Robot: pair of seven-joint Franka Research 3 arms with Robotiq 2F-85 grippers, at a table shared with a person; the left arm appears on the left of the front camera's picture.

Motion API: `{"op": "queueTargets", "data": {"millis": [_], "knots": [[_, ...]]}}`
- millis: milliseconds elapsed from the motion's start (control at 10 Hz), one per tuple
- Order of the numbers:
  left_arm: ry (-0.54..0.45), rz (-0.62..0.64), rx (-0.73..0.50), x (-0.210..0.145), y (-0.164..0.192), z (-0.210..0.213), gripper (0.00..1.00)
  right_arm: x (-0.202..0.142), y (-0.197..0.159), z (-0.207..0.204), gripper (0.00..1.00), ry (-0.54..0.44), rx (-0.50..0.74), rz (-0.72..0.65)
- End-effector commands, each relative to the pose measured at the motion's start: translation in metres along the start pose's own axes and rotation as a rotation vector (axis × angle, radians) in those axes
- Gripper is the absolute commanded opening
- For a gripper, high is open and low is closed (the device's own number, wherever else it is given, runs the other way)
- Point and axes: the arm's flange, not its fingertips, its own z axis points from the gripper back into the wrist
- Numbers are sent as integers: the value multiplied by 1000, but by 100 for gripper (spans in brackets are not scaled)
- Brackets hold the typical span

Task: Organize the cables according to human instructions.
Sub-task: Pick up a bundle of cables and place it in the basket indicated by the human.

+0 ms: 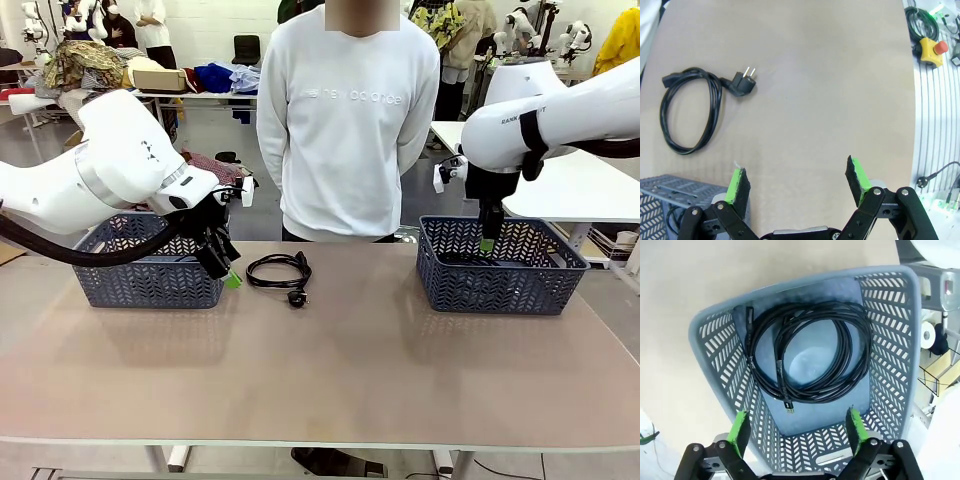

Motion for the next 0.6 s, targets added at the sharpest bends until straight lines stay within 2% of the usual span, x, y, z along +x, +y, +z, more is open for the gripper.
{"op": "queueTargets", "data": {"millis": [0,200,500], "knots": [[-1,1,0,0,1,1,100,1,-7,6,100,-14,21,-8],[-1,1,0,0,1,1,100,6,-9,9,100,3,15,-44],[-1,1,0,0,1,1,100,0,-3,7,100,4,4,-6]]}}
